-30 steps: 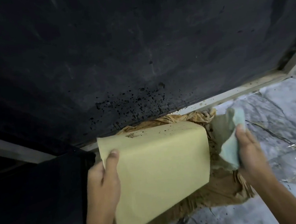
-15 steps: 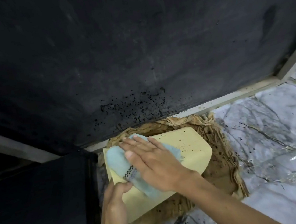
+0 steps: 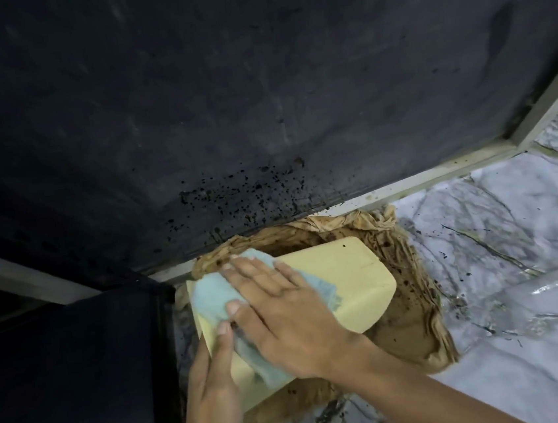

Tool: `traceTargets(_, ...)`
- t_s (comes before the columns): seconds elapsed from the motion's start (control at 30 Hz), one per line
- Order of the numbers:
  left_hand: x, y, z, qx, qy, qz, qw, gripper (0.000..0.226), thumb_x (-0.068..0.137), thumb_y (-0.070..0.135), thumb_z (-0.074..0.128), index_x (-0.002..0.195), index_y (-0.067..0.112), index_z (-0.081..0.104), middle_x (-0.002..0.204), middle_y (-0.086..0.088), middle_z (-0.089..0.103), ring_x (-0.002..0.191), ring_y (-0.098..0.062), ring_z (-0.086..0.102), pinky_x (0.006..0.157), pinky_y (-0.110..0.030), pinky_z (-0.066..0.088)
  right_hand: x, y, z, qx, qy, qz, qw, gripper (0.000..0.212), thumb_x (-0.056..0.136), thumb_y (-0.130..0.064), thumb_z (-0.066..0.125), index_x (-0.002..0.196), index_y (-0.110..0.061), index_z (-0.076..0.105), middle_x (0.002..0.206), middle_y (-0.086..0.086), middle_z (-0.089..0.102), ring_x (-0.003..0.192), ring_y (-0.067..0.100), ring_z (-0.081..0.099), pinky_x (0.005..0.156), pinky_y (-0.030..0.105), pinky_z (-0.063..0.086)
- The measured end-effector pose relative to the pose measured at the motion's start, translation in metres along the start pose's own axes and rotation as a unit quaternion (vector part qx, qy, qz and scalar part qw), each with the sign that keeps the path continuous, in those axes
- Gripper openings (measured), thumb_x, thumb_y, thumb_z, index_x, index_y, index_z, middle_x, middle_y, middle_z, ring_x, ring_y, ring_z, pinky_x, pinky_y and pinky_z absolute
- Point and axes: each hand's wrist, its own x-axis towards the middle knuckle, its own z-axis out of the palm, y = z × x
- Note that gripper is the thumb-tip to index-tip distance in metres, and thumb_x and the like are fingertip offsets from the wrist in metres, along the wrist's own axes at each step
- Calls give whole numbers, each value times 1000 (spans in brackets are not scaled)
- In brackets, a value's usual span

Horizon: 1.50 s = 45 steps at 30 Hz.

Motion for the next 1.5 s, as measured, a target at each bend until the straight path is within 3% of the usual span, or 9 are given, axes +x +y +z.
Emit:
traceTargets(0.1, -1, -6, -5, -16, 39, -64, 997, 13, 96, 45, 62, 97, 34, 70, 110, 11, 71, 97, -11, 65, 86, -33, 49, -13, 64, -2, -60, 30, 86, 994, 58, 102, -52, 6, 155, -29, 10, 164, -9, 9, 150, 7, -2, 122, 42, 6)
traceTargets(0.23, 0, -4, -6, -11, 58, -82, 995, 14, 91, 52, 65, 92, 38, 68, 114, 11, 70, 106, -21, 65, 107, -46, 47, -8, 123, -28, 26, 92, 277, 956, 69, 100, -56, 11, 148, -15, 36, 153, 9, 42, 138, 28, 41, 111, 46, 34)
traceTargets(0.3, -2, -4, -2, 4, 38, -56, 998, 18, 92, 55, 62, 100, 39, 67, 124, 8, 67, 111, -20, 59, 103, -38, 41, -16, 116, -23, 13, 132, 299, 945, 73, 99, -54, 8, 149, -7, 33, 156, 13, 37, 143, 29, 33, 117, 46, 25)
traceTargets(0.43, -4, -4, 1, 6, 33, -18, 999, 28, 97, 47, 57, 122, 35, 62, 127, 7, 59, 114, -16, 51, 98, -29, 32, -19, 30, 9, -51, 93, 166, 980, 68, 97, -50, -8, 154, -15, 1, 161, 1, -3, 150, 19, -6, 122, 42, -1)
traceTargets(0.6, -7, -4, 6, 10, 34, -10, 999, 37, 99, 46, 55, 129, 27, 66, 131, 12, 66, 114, -5, 61, 104, -28, 38, 2, 19, 1, -7, 29, -29, 999, 58, 101, -49, 15, 154, -26, 23, 162, -8, 24, 150, 8, 10, 122, 35, 6)
traceTargets(0.87, 0, -2, 5, 25, 32, -14, 999, 57, 96, 57, 53, 147, 30, 54, 133, 12, 52, 121, -17, 48, 100, -30, 28, -10, 114, -18, -19, 131, 255, 958, 70, 96, -53, 9, 151, -15, 32, 159, 5, 32, 149, 19, 19, 121, 44, 13)
traceTargets(1.13, -9, 3, 7, 65, 28, 19, 997, 14, 97, 50, 58, 95, 55, 71, 126, 16, 71, 120, -9, 62, 111, -37, 42, 4, 2, 7, -21, 47, 4, 999, 61, 99, -51, 15, 155, -26, 19, 163, -8, 19, 150, 9, 5, 122, 37, 2)
traceTargets(1.33, -6, 11, -8, 79, -81, -36, 993, 20, 84, 58, 67, 104, 56, 65, 117, 24, 72, 106, -1, 65, 92, -33, 49, -11, 112, -23, -52, 53, 90, 993, 64, 96, -64, 27, 150, -29, 31, 155, -7, 38, 145, 12, 26, 121, 40, 15)
traceTargets(1.5, 28, 36, -11, 45, -174, -134, 975, 53, 67, 1, 80, 118, 10, 72, 98, -10, 85, 82, -25, 81, 69, -36, 61, -20, 153, -37, 0, 76, 35, 996, 49, 97, -56, 39, 133, -25, 50, 128, -14, 57, 121, 10, 50, 104, 32, 37)
